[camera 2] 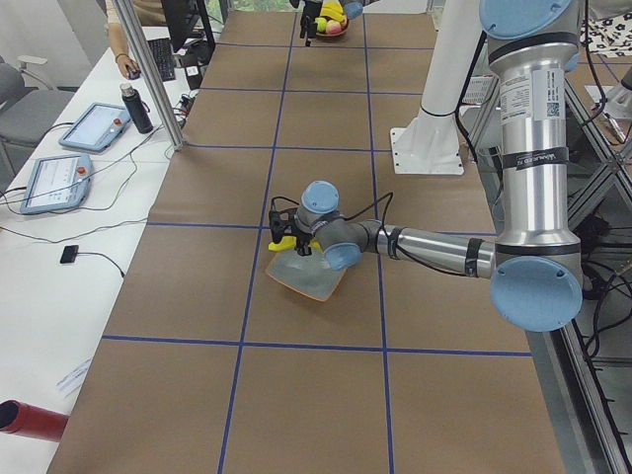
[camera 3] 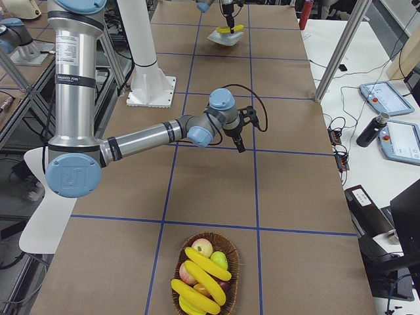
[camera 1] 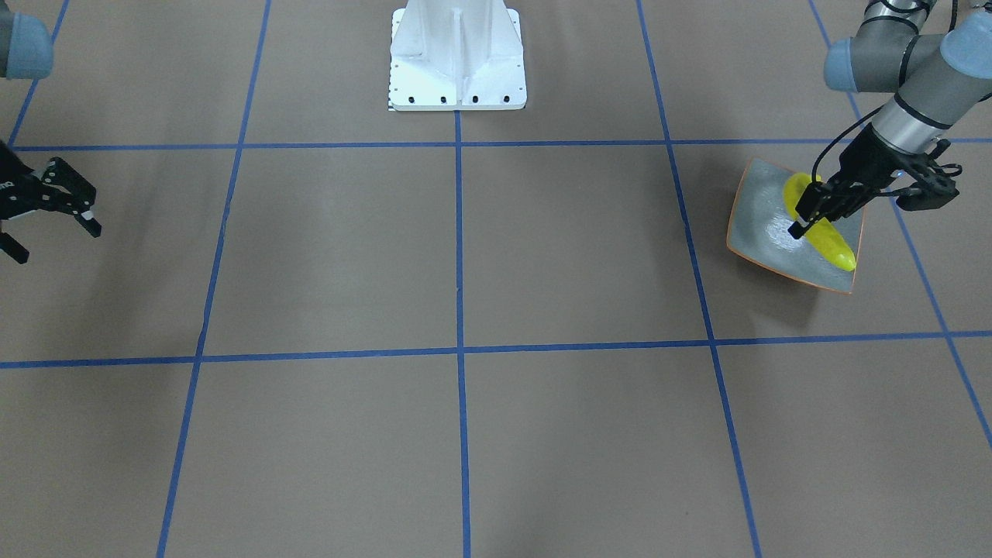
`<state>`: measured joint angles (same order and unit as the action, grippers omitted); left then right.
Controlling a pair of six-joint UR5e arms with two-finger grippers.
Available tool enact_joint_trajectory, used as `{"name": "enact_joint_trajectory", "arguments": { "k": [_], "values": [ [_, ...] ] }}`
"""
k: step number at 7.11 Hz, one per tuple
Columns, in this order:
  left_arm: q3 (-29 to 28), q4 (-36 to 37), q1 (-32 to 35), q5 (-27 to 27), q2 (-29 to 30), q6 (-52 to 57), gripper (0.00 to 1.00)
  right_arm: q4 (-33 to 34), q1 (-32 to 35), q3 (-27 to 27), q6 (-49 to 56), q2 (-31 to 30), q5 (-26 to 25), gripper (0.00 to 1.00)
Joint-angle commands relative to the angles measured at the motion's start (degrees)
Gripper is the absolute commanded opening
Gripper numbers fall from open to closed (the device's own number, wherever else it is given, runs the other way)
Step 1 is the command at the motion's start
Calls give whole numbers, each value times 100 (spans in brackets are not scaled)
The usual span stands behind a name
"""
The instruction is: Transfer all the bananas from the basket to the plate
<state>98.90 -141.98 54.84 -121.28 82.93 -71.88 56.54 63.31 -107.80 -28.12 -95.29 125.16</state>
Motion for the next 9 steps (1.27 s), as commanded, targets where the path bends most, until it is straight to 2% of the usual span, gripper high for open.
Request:
{"name": "enact_joint_trajectory", "arguments": {
  "k": [1, 2, 3, 5, 7, 9],
  "values": [
    [-91, -22, -26, 157, -23, 254, 69, -3, 566, 355, 982, -253, 446, 100],
    [-56, -31, -26, 157, -40, 254, 74, -11, 751, 425, 1106, -280, 709, 100],
    [67, -40, 44, 140, -58, 480, 100, -3, 900, 452, 1429, -428, 737, 100],
    [558, -5, 193, -332, -268, 640, 100, -11, 1260, 863, 2210, -648, 738, 100],
    [665, -13, 247, -370, -287, 632, 100, 6, 2171, 1906, 3850, -614, 746, 100],
    [665, -31, 247, -326, -260, 632, 100, 381, 2501, 2122, 3964, -510, 703, 100]
  ]
}}
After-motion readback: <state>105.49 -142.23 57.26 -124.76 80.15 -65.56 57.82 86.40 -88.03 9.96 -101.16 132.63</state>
